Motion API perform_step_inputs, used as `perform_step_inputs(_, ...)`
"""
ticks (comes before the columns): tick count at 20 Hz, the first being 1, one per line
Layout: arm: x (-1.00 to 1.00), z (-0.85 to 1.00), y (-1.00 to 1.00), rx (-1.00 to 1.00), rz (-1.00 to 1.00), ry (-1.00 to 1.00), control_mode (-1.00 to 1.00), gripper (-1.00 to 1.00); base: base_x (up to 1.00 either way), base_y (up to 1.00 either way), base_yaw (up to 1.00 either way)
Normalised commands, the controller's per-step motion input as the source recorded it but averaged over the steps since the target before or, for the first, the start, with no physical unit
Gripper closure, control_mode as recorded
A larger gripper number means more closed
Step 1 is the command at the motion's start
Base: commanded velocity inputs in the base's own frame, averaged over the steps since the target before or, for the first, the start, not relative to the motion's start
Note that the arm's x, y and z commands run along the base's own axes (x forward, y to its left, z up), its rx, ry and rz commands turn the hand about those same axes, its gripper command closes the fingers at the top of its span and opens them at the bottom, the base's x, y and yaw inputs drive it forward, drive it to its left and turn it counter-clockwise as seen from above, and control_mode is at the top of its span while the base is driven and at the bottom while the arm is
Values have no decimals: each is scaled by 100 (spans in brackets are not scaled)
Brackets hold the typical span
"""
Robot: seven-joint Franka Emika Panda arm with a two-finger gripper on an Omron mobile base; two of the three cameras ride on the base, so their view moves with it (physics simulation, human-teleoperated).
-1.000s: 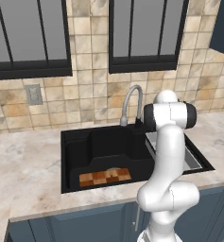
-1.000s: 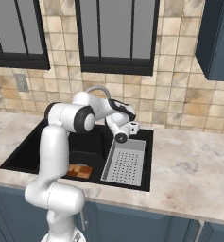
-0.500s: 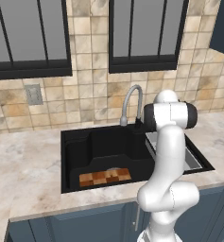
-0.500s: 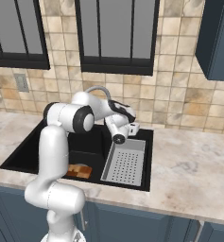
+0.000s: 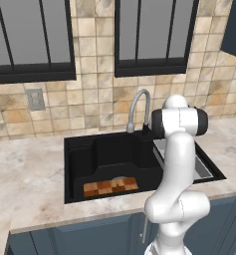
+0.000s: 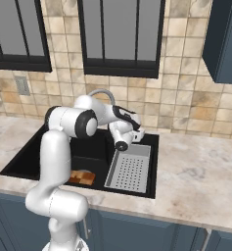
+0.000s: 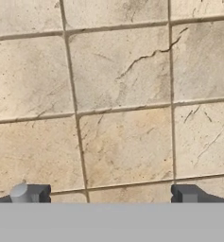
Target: Turn on the sink faucet with hot water and rinse the cutting board for ten seconds, then turn off the faucet. Push the cutting board to reach the water if necessary.
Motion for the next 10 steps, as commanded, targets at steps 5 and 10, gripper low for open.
perform_step_inputs(5,-42,-9,-83,1,2,0,-100,-100,0,0,0)
perform_step_inputs(10,-36,-7,-89,3,4,0,-100,-100,0,0,0)
